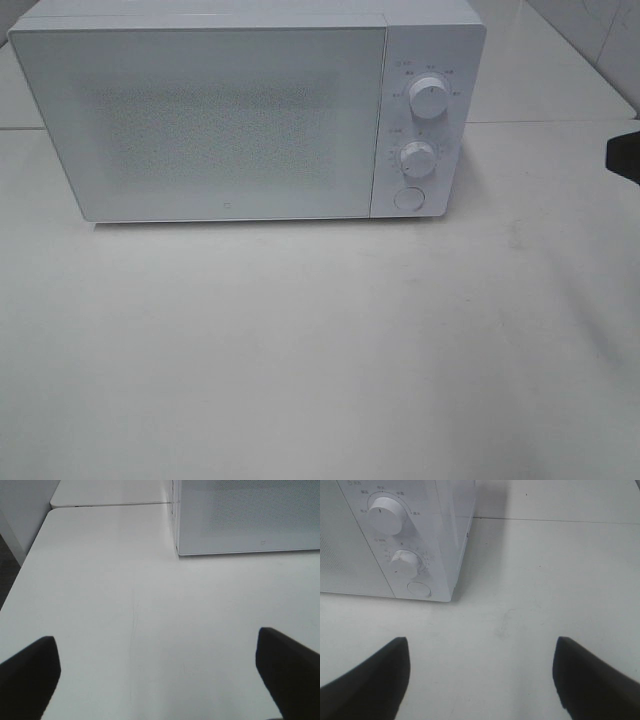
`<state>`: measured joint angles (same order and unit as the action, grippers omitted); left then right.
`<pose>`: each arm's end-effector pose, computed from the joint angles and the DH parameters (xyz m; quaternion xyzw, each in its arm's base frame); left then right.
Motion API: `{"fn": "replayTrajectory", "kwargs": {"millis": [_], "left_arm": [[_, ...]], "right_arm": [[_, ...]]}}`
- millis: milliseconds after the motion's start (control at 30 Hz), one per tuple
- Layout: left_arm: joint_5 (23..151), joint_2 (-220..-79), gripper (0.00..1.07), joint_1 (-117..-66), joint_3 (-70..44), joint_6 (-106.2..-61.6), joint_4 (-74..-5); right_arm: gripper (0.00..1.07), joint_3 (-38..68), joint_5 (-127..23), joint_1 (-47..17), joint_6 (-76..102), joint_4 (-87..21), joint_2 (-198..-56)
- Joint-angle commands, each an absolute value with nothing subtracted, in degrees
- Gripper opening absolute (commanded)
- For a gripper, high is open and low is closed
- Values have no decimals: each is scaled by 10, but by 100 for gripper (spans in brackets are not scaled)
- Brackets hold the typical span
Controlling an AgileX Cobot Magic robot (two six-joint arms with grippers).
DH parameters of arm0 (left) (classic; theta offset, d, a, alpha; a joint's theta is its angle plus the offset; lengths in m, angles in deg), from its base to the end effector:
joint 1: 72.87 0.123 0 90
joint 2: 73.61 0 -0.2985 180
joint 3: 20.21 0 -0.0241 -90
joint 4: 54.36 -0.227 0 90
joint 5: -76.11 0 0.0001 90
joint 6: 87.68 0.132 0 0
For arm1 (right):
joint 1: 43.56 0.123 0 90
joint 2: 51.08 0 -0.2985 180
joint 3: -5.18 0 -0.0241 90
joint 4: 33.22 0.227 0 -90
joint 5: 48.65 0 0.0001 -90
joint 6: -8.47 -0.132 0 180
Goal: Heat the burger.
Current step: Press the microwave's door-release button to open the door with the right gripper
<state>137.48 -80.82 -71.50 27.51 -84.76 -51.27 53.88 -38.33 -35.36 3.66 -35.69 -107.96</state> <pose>-0.0059 -0.0064 0.2522 0.0130 0.8490 -0.0072 0.5281 0.1790 0.0248 0.2775 -0.0410 0.8465 0.0457 0.5288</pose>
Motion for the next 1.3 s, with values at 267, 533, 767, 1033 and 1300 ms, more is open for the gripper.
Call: {"fn": "replayTrajectory", "kwargs": {"millis": [267,533,767,1033,1300], "left_arm": [[1373,-798,100,-714,277,-848,-513],[1373,-798,100,-714,277,-848,-513],[1373,-798,100,-714,277,-848,-513],[1373,-798,100,-714,277,-848,-513],[1373,-798,100,-714,277,-848,-513]], "right_arm": [[77,559,-608,-355,32,-355,-1227],[77,606,-793,-354,33,-355,-1295],[77,645,-905,-354,38,-339,-1347],[77,668,-967,-304,81,-272,-1399],[77,669,-1041,-190,147,-141,-1467]]}}
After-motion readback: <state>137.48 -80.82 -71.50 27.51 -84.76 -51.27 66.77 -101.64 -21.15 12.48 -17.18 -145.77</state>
